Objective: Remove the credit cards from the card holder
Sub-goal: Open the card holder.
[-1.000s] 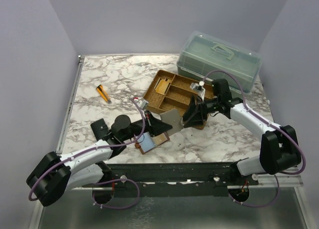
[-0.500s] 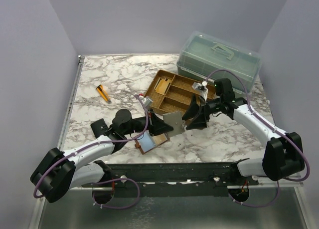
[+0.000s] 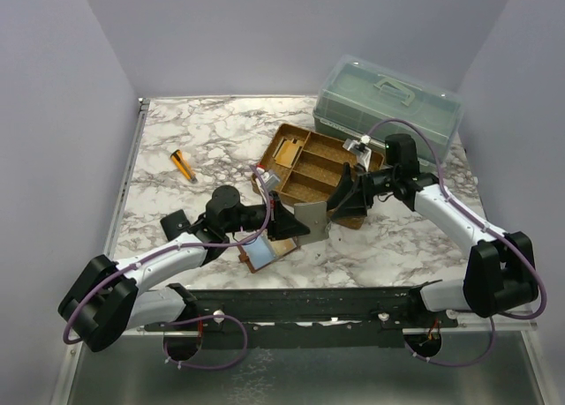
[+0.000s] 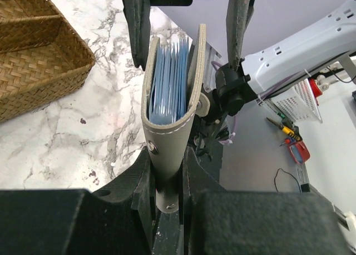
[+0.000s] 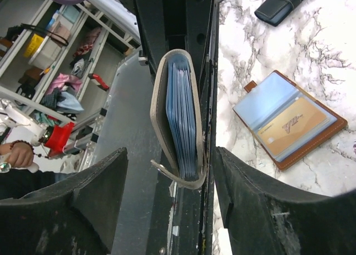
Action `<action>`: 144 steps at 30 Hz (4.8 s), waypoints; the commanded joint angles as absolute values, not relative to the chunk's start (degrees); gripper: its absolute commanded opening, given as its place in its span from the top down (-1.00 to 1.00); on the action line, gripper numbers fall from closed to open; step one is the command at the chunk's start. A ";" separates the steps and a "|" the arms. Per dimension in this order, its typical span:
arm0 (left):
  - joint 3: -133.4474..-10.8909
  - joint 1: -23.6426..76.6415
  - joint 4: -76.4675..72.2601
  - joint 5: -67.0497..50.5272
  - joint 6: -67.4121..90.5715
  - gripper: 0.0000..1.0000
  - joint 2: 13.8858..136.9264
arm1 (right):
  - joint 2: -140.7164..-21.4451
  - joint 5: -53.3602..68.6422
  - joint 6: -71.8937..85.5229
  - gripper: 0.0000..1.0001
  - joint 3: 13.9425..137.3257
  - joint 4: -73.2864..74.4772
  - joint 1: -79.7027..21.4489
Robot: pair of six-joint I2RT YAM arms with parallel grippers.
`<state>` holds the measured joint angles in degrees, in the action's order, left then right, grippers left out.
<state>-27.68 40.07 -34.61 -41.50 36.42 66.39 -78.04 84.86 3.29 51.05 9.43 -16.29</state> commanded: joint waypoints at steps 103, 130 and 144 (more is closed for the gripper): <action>-31.81 40.69 -41.34 -48.22 33.57 0.95 68.74 | -76.53 100.03 -7.91 0.07 53.32 18.51 -18.39; -30.19 49.38 -11.48 4.21 52.77 -0.98 51.35 | -77.51 37.16 -12.57 1.00 64.03 35.50 -31.29; -40.14 58.67 8.82 20.37 52.47 -0.67 63.77 | -77.10 38.75 -9.52 1.00 64.12 35.47 -31.82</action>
<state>-41.63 58.26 6.15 16.16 53.76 64.75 -77.62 37.45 -10.74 62.76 35.38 -31.77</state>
